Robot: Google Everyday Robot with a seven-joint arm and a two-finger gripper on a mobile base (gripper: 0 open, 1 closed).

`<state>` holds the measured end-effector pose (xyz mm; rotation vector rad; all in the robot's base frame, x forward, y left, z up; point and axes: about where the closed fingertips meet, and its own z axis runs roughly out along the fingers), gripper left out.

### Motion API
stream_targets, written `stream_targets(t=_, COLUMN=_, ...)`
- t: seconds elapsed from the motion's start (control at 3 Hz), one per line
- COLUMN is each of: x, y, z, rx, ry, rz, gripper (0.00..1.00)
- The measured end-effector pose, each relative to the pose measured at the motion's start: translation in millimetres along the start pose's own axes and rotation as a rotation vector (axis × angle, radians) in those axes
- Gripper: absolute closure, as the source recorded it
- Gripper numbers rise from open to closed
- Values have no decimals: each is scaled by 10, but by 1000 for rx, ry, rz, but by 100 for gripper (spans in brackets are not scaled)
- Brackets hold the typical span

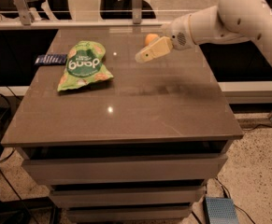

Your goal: Move green rice chip bag near rxbar blueberry

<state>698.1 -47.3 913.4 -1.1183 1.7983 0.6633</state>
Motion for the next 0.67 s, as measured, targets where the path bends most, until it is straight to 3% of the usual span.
stream_targets(t=0.33, x=396, y=41, z=-516, rx=4, ry=-9, rz=52, gripper=0)
stream_targets(t=0.67, x=396, y=41, z=-515, rx=4, ry=-9, rz=52, gripper=0)
